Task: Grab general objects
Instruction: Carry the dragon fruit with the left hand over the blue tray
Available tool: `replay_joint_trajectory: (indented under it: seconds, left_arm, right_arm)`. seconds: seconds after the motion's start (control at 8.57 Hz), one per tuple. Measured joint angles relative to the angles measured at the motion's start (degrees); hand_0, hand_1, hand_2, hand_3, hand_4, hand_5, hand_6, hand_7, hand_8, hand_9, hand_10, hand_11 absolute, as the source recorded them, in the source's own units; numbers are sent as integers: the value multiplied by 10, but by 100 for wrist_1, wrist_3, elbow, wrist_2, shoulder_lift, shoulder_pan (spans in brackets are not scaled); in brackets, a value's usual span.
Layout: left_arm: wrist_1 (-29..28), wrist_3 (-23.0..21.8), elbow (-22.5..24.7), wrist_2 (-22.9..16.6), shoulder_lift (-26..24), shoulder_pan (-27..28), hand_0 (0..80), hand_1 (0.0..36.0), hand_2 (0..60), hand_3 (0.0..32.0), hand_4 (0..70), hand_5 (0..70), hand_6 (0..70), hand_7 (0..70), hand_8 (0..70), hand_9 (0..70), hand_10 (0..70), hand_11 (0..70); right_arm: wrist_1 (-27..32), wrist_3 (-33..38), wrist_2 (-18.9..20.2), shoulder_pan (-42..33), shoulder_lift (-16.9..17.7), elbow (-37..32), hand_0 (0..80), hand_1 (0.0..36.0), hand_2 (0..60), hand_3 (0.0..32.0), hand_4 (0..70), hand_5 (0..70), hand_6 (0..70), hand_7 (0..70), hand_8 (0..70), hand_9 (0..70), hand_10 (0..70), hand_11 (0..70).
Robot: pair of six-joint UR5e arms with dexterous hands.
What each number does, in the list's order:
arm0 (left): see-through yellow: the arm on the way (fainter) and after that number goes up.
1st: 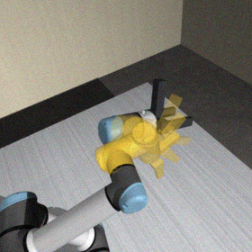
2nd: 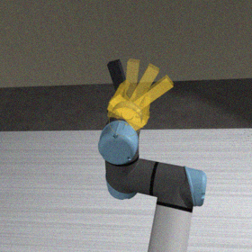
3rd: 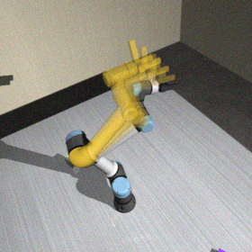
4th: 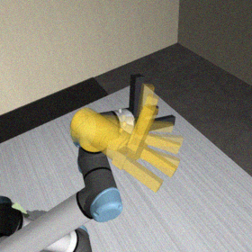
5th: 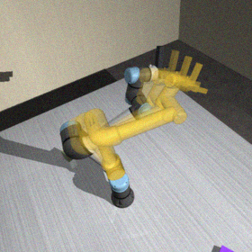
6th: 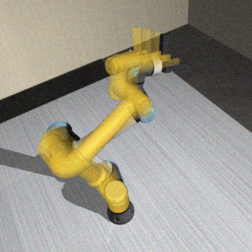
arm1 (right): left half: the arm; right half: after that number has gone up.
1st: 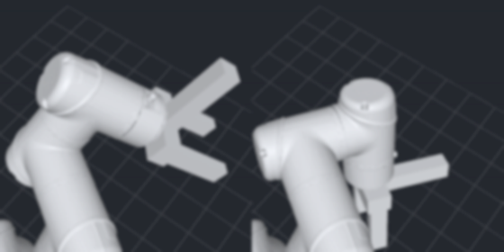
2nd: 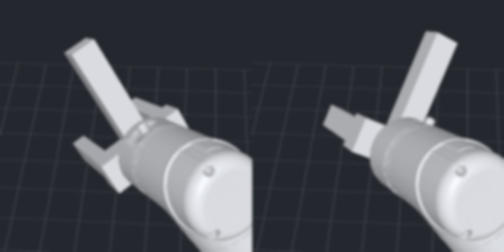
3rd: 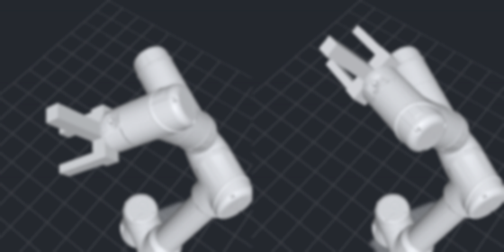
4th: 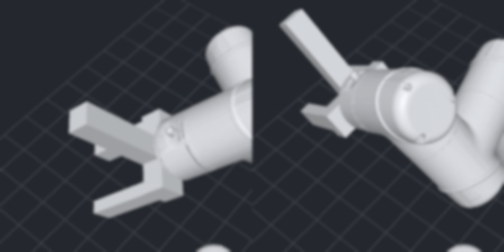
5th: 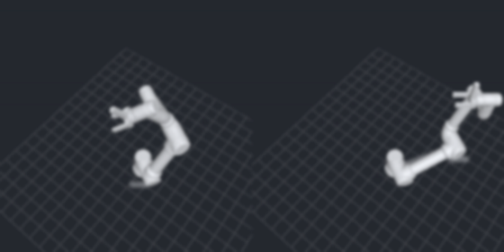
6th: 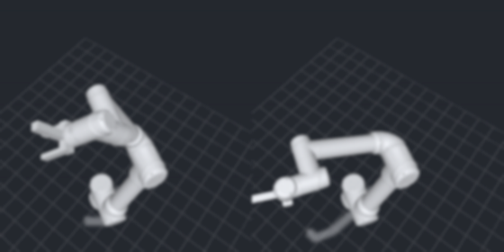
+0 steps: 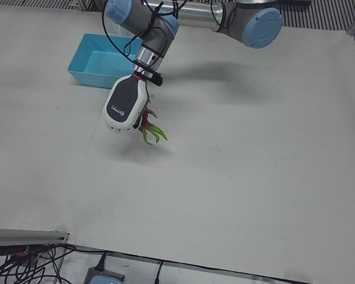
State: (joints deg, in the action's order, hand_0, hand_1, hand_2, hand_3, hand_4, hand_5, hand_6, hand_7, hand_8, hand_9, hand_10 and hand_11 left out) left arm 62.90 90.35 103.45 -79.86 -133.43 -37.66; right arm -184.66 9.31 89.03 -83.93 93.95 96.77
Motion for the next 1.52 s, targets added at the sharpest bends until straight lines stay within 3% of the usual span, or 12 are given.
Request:
replay_joint_trajectory:
  seconds: [0.7, 1.17, 1.52]
  left_arm:
    - [690, -141, -18, -1488, -1255, 27, 800, 360, 600, 0, 321, 700, 665, 700, 700, 700, 700, 700]
    - [602, -496, 22, -2272, -1415, 274, 800, 360, 600, 0, 339, 700, 672, 700, 699, 700, 700, 700]
    - [517, -697, 164, -2414, -1431, 990, 800, 360, 600, 0, 347, 700, 669, 700, 693, 700, 700, 700]
  right_arm:
    - [0, 0, 0, 0, 0, -5, 0, 0, 0, 0, 0, 0, 0, 0, 0, 0, 0, 0]
    - [5, 0, 0, 0, 0, 0, 0, 0, 0, 0, 0, 0, 0, 0, 0, 0, 0, 0]
    - [1, 0, 0, 0, 0, -2, 0, 0, 0, 0, 0, 0, 0, 0, 0, 0, 0, 0]
